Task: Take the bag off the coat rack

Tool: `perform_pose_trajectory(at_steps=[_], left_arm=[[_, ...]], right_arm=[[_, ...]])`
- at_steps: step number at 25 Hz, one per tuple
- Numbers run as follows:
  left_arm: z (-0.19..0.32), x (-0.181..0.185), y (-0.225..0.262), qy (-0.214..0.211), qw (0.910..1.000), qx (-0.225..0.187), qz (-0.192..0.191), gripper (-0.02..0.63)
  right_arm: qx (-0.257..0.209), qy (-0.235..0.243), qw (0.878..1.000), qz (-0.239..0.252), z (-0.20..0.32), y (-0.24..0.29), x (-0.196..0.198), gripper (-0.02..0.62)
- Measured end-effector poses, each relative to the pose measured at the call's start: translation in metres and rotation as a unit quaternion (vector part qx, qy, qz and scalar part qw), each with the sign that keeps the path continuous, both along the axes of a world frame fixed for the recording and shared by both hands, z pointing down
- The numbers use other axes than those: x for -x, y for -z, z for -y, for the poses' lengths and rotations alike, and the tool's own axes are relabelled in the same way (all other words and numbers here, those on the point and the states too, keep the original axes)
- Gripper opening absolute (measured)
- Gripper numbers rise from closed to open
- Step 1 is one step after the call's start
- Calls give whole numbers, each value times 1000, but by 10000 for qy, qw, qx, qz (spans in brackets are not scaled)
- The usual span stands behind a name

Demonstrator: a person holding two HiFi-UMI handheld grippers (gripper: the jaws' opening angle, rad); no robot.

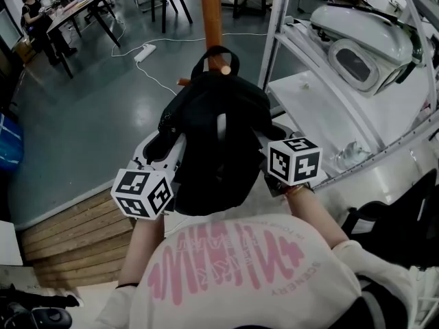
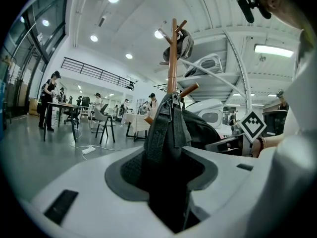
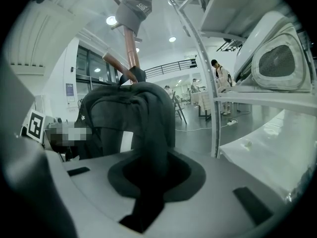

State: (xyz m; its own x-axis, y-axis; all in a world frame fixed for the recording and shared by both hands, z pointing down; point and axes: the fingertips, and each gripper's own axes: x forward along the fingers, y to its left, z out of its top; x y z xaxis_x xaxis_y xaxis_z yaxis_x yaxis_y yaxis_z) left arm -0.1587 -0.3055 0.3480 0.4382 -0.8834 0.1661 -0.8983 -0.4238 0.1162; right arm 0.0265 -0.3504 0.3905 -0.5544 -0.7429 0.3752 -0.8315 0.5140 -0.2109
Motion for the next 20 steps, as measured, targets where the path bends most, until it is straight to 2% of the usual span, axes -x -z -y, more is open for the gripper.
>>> perform_pose_trajectory(at_steps=[20], left_arm=[[-11, -11, 14, -197, 9997, -136, -107, 161]], right_arm=[[-280, -120, 9995, 119, -13, 27, -11, 57]])
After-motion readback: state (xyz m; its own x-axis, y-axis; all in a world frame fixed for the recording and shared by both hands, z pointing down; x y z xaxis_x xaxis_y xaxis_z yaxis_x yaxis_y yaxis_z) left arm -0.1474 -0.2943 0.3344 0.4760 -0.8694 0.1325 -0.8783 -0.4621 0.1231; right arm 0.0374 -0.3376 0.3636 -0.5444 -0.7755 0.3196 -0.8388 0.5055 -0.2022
